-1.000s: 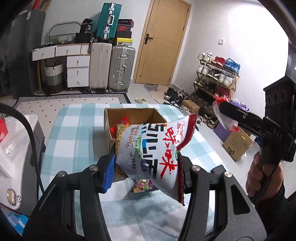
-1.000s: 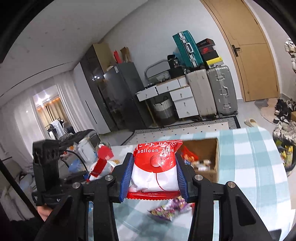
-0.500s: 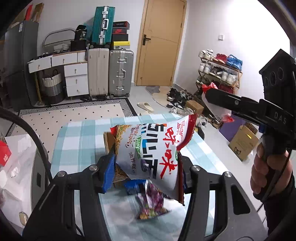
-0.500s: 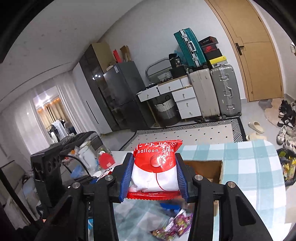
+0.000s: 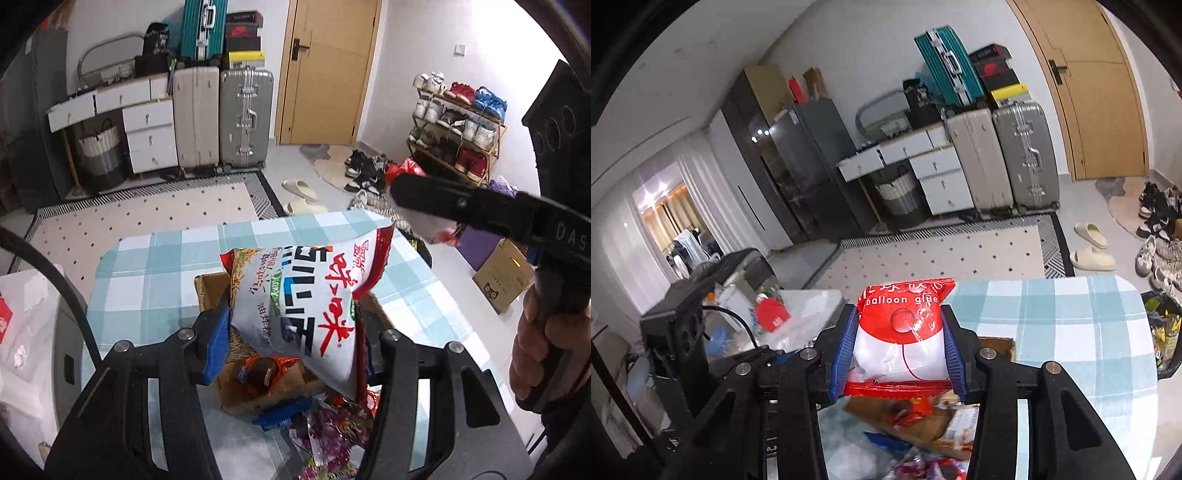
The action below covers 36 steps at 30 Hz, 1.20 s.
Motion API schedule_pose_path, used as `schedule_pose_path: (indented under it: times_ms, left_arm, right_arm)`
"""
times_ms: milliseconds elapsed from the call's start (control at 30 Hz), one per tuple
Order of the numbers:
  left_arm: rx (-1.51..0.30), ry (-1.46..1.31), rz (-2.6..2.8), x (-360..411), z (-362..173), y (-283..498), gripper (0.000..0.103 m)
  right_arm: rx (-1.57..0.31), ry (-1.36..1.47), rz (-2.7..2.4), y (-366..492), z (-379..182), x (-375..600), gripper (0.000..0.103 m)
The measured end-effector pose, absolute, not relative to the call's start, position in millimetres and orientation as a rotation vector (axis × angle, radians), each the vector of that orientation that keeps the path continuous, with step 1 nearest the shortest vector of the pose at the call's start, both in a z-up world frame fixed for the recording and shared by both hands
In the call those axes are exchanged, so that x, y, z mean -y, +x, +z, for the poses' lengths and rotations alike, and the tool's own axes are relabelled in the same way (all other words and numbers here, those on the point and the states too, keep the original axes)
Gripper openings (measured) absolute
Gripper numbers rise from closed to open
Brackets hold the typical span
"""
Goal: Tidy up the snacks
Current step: 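Lift both held packs and carry them over the cardboard box, then open both tools to drop the packs into the box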
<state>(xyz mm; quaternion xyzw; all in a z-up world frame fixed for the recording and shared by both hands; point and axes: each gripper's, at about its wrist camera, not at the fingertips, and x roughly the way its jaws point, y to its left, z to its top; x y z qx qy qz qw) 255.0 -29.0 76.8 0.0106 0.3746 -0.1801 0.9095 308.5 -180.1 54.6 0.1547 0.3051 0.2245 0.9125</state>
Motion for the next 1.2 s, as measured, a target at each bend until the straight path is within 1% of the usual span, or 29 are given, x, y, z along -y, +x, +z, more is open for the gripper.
schedule_pose_path:
  times_ms: [267,433,533,767,1000,1200]
  left_arm:
    - [-0.882,0.010,-0.367,31.2,15.7,316.9,0.052]
    - [-0.906,0.013,-0.385,32.0,-11.8,337.7,0.052]
    - [-0.898,0.039,-0.384,35.8,-20.1,342.6,0.053]
    - [-0.940,0.036,-0.379,32.3,-45.8,363.2,0.053]
    - [-0.966,0.053,-0.356,31.3,-56.1,369.1,0.054]
    - [-0.994,0.053,-0.339,25.8,-61.2,374.3,0.058]
  right_arm:
    - [-0.723,0.307,0.442,357.0,1.2,180.6,0.044]
    - [-0.774,0.272,0.439,375.0,-25.0,173.7,0.045]
    - [-0.792,0.251,0.441,383.8,-35.2,169.9,0.045]
    - [-0.829,0.191,0.436,398.6,-46.3,162.3,0.045]
    - [-0.867,0.164,0.435,400.7,-53.2,153.1,0.047]
    - [-0.878,0.168,0.425,396.5,-56.0,151.9,0.052]
